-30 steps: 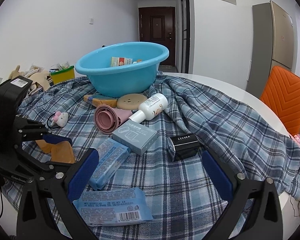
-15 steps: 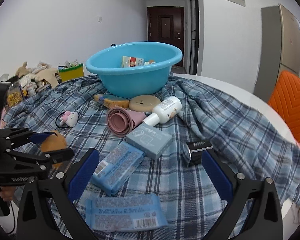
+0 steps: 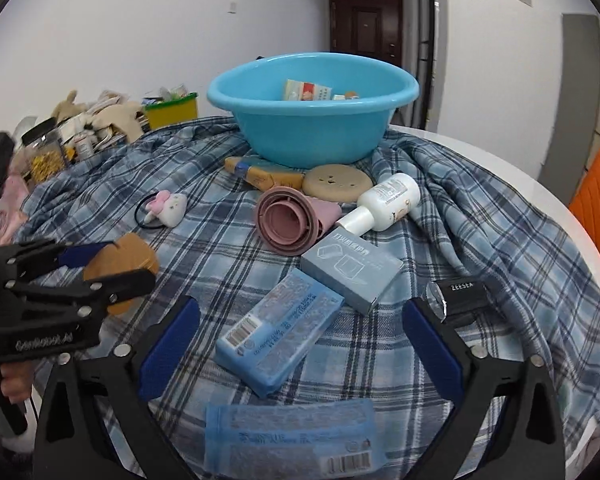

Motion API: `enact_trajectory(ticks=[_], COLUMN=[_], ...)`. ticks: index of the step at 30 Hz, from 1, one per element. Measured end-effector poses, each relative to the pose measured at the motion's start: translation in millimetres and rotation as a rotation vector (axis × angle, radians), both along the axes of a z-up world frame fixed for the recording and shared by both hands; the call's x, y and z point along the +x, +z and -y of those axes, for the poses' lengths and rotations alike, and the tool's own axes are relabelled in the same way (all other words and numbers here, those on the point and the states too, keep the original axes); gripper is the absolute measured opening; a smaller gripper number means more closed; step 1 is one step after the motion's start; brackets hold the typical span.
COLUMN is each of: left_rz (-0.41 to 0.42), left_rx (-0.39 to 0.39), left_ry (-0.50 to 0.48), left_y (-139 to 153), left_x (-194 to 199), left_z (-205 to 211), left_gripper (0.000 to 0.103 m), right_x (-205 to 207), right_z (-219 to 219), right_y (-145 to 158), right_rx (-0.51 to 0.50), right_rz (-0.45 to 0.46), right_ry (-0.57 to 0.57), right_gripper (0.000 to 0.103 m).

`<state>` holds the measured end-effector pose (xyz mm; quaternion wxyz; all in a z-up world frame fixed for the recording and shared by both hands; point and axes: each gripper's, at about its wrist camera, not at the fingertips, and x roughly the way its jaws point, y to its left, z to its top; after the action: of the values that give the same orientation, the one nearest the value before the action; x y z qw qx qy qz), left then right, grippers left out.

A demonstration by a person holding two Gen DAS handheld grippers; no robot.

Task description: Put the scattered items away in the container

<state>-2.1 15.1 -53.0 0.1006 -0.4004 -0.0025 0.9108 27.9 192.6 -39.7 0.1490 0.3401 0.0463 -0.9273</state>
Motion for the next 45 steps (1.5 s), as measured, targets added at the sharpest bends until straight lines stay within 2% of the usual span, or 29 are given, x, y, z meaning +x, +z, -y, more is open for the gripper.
enact_trajectory(ticks=[4,7,14,23,26,29,33,37,39,45], left_rz=[0.012,0.032,0.023,0.014,-0.001,-0.006,0.000,0.002,-0.003,0.034], left_rx=[0.032,-0.005,0.040,0.006,-0.019,-0.009,-0.002,-0.028,-0.046,-0.044], left_ry=[0.002,-0.015,0.003,0.042,0.055,0.068,0.064,0.037,0.033,0.025], left_y=[3,0,1,0,0,2,2,1,0,-9], left_x=[0,-2,2,4,5,5,6,11,14,12], left_z=[3,-1,1,-2,-2,2,4,0,-2,-4], left_gripper=[0.063,0.063,0.063,0.063,0.063,0.063,0.062,0.062,0.062,0.063], right_x=[-1,0,-3,-6,-9,-9,-14,-10,-10,-14], right_z=[2,3,2,2,0,-4,-4,2,7,17], right_y=[0,-2,-7,-8,-13,-12,-14,-13,-15,-21], right_rx=[0.002,0.000,-0.006,-0.082,-0.080,-0.073,-0.099,-0.057,-0.014,0.021], right_rz=[0.003,0.010,0.037,0.102,0.145,0.140,0.175,0.142,0.129,0.147], right_ry=[-0.024,-0.013,-0.020,-0.014,-0.033,-0.084,-0.075,-0.058,-0.059,-0.044], right_gripper=[0.091,0.091,0.091,0.091,0.091,0.091,0.083,0.083,0.078,0.076])
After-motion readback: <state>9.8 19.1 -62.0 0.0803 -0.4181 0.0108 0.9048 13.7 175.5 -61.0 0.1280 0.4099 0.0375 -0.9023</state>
